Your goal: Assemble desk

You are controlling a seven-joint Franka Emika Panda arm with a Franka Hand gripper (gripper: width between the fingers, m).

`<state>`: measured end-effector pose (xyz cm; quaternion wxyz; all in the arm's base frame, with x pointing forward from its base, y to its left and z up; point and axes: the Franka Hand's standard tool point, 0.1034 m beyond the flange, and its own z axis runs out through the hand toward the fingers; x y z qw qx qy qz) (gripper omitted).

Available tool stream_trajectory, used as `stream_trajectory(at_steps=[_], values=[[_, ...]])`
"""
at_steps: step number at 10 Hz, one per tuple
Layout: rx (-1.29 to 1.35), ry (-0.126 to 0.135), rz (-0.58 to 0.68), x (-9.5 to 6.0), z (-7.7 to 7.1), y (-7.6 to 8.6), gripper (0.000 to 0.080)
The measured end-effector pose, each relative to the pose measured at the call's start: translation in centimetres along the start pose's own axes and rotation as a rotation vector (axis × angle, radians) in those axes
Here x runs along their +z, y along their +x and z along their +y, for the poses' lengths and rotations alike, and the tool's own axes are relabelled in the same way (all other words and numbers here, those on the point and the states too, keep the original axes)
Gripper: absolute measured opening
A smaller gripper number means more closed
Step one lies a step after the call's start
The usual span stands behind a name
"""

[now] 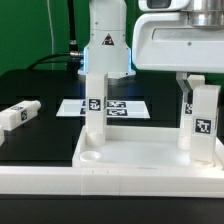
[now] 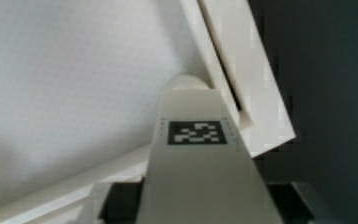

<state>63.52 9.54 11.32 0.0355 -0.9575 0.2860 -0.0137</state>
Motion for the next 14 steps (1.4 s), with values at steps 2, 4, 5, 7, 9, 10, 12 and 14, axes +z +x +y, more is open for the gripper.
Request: stream_trajectory(at_steps=[2, 4, 5, 7, 9, 10, 12, 14], values=[[0.144, 0.012, -0.002, 0.01, -0.07, 0.02, 0.0291], [0.338, 0.021, -0.009, 0.02, -0.09, 0.03, 0.0291], [0.380, 0.021, -0.009, 0.02, -0.10, 0.04, 0.0291], [0.413, 0.020, -0.008, 0.02, -0.10, 0.04, 0.0291], [0.383, 0.019, -0.009, 0.09, -0.08, 0.02, 0.0463], [0.307, 0.009, -0.006, 0.11, -0.01, 0.00, 0.0463], [0.127, -0.003, 0.003, 0.12, -0.13, -0.12, 0.0635], [-0.049, -0.004, 0.004, 0.22, -0.20, -0.18, 0.0647]])
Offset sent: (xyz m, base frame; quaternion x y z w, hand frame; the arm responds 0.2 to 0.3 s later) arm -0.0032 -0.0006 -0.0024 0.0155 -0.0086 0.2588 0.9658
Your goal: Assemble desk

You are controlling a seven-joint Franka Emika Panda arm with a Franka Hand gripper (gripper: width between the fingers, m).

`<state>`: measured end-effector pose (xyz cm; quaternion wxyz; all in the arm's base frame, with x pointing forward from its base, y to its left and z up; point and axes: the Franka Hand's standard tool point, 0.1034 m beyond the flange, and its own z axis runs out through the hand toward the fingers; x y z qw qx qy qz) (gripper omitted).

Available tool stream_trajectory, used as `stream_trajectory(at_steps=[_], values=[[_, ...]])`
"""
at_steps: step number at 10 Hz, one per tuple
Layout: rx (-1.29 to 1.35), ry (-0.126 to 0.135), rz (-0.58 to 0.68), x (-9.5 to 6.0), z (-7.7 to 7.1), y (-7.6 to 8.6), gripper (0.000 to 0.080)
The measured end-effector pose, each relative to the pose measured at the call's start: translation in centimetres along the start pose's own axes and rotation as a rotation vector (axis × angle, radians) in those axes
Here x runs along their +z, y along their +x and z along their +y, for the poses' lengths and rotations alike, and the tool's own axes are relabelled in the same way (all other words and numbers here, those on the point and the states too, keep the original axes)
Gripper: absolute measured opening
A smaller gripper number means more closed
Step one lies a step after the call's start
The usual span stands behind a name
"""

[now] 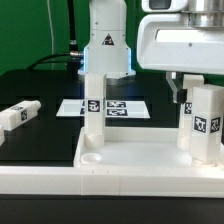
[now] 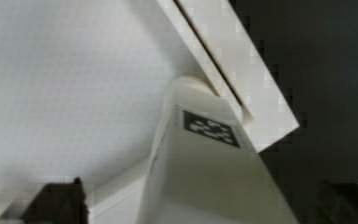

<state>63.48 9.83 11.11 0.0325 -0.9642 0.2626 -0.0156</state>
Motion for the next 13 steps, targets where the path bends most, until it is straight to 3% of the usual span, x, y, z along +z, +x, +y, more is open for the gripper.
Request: stream_trajectory(at_steps=[5, 9, 11, 12, 13], values=[[-0.523, -0.007, -0.001, 0.37, -0.50, -0.48, 0.0649], [-0.728, -0.022, 0.011, 0.30, -0.67, -0.40, 0.0649], [-0.815, -0.027, 0.010, 0.36, -0.45, -0.31, 0.0611], [-0.814, -0.027, 0.010, 0.36, -0.44, -0.30, 0.0406], [-0.812, -0.027, 0.010, 0.36, -0.42, -0.29, 0.0406]])
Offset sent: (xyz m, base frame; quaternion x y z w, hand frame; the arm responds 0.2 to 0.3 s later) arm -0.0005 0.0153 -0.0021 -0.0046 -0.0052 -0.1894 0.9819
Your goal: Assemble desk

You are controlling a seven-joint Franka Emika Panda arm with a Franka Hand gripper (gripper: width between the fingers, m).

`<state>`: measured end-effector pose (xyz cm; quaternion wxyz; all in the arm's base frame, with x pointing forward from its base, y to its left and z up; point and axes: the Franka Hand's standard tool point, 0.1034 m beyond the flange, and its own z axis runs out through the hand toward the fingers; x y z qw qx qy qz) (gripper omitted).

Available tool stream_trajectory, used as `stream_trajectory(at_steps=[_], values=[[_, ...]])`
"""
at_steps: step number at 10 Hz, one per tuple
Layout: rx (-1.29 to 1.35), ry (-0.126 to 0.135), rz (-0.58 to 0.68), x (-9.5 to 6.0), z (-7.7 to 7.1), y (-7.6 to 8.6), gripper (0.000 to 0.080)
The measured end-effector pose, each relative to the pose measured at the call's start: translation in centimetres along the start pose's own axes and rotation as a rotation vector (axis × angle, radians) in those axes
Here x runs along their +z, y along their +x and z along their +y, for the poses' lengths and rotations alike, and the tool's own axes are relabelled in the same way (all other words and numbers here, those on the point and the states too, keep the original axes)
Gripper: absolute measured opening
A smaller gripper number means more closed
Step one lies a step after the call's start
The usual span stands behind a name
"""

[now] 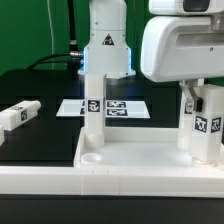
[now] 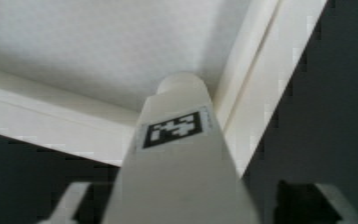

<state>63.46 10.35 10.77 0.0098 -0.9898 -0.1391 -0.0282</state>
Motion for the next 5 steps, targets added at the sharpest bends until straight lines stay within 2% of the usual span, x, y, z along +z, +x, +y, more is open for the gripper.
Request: stream_trajectory(at_steps=[1, 5], values=[[0.000, 0.000, 0.000, 0.00, 0.03, 0.00, 0.0288], [0.089, 0.007, 0.001, 0.00, 0.11, -0.01, 0.0288]])
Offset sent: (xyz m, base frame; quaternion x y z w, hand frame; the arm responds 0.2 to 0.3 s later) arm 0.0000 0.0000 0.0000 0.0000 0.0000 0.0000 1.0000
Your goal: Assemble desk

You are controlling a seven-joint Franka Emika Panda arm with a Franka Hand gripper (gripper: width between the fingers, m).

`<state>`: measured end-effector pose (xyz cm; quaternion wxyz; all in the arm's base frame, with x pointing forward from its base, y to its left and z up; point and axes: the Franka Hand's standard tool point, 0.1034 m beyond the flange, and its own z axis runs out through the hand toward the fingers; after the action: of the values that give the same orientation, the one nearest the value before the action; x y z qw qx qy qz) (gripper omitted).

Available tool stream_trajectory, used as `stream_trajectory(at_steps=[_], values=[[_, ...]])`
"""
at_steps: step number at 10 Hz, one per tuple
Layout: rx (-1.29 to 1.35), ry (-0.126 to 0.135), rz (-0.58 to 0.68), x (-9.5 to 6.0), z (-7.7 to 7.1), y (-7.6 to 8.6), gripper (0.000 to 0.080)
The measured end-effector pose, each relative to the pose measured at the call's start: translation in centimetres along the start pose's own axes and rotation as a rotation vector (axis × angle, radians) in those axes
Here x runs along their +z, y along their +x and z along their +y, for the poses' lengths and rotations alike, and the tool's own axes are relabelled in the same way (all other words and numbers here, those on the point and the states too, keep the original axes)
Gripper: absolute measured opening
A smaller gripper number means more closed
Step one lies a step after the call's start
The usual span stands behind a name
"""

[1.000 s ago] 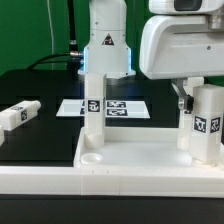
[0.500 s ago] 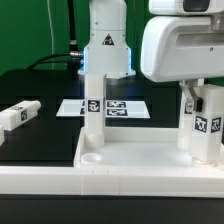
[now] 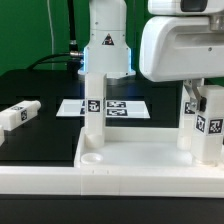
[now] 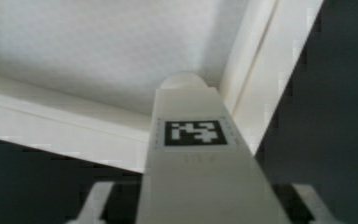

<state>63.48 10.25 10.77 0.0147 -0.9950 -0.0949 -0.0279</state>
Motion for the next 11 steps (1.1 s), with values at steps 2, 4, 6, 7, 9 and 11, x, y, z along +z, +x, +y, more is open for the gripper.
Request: stream_trajectory(at_steps=[2, 4, 6, 7, 9, 11], values=[[0.226, 0.006, 0.000, 0.03, 0.12, -0.02, 0.0288], [0.398, 0.009, -0.001, 0.06, 0.05, -0.01, 0.0289], [0.566, 0.011, -0.002, 0.10, 0.00, -0.03, 0.0289], [0.701, 0.021, -0.008, 0.13, -0.04, -0.07, 0.0289], [0.895, 0.025, -0.016, 0.15, 0.08, -0.13, 0.0290], [1.005, 0.030, -0.019, 0.16, 0.11, -0.13, 0.0290]])
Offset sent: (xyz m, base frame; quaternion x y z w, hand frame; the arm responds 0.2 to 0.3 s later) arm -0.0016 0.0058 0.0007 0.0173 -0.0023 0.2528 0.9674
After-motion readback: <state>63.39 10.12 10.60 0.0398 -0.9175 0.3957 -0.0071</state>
